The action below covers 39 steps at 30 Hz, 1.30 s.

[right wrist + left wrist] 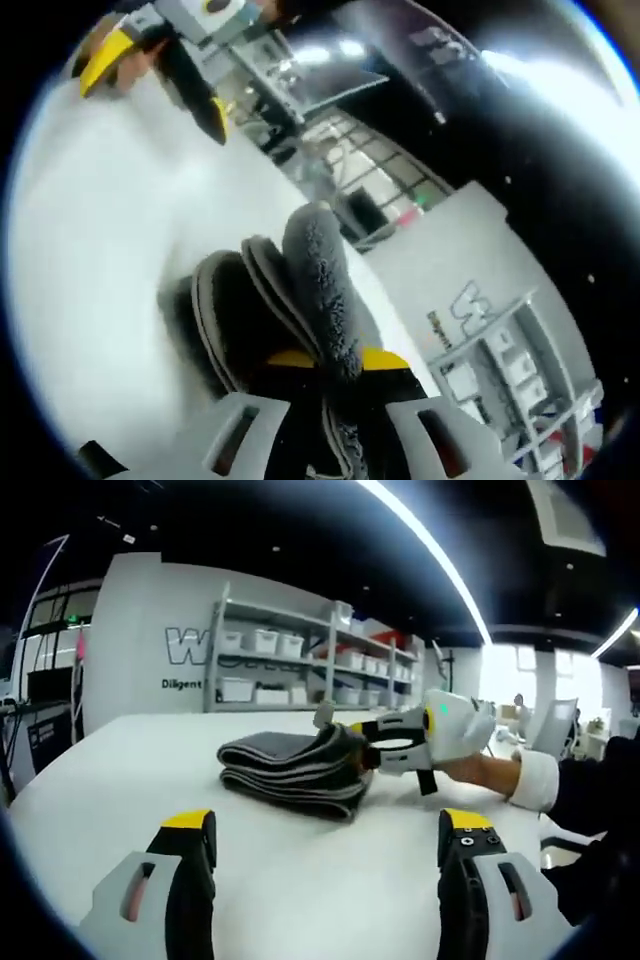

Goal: Open the folded towel by lifting each exposed corner and separating the folded layers until the towel lies flat within the target outline without major curled edges

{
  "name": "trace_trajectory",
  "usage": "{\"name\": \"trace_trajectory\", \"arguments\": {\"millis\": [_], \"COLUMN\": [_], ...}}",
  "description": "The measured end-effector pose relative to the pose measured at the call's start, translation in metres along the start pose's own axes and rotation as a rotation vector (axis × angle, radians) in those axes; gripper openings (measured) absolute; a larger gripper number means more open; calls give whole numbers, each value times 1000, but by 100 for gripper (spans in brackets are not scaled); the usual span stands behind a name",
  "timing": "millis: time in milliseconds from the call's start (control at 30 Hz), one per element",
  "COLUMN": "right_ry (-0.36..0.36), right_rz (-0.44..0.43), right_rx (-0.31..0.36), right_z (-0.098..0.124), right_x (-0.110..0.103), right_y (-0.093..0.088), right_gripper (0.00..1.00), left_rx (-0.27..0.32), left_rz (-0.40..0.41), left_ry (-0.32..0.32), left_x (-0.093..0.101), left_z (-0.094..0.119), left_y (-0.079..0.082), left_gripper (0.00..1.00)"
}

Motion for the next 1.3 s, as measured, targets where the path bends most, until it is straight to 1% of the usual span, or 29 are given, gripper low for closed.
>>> {"name": "trace_trajectory", "arguments": {"millis": [67, 167, 300, 433, 467, 533, 767, 867, 967, 1100, 1133, 1167, 1233, 1300], "right_ry": [-4, 1, 1, 0, -7, -8, -9, -9, -14, 0, 1, 1, 3, -3], "right_rz": [-20, -42, -53, -96, -131, -172, -331, -423, -483, -592, -600, -651, -697, -762], "right_rx": [-1, 1, 4, 15, 22, 34, 64, 86, 99, 124, 124, 138, 149, 168], "right_z": [3, -3, -4, -4, -1, 1, 6, 8, 10, 12, 13, 13, 15, 17], "right_x": [0, 2, 1, 2, 4, 5, 8, 13, 17, 20, 20, 23, 26, 32], "right_y": [0, -1, -1, 1, 1, 3, 3, 3, 2, 1, 0, 0, -1, -4], "right_gripper": [6, 6, 6, 6, 6, 6, 6, 6, 6, 6, 6, 6, 6, 6], "left_rx": [5, 2, 6, 12, 22, 31, 29, 31, 33, 35, 35, 34, 33, 33], "left_rz": [4, 14, 25, 32, 32, 34, 32, 32, 31, 27, 27, 24, 24, 22], "left_ry": [-2, -2, -4, -10, -24, -33, -25, -21, -22, -26, -26, -25, -27, -32], "left_x": [0, 0, 3, 5, 5, 5, 5, 4, 4, 5, 5, 5, 6, 4], "left_z": [1, 1, 3, 4, 4, 4, 5, 6, 6, 6, 6, 6, 6, 6], "left_y": [1, 0, -1, 0, 2, 5, 4, 4, 5, 5, 5, 5, 4, 5], "left_gripper": [93, 95, 97, 100, 100, 100, 100, 100, 100, 100, 100, 100, 100, 100]}}
Point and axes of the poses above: the point that each gripper's makers call its tool centre point, and the gripper's own axes: z roughly backward along the fingers, x roughly to its right, y roughly out of its top, the point moved 1 cm from there along z, roughly backward along the fingers, and after that the axes turned 9 degrees about -z, right-handed, at the moved point
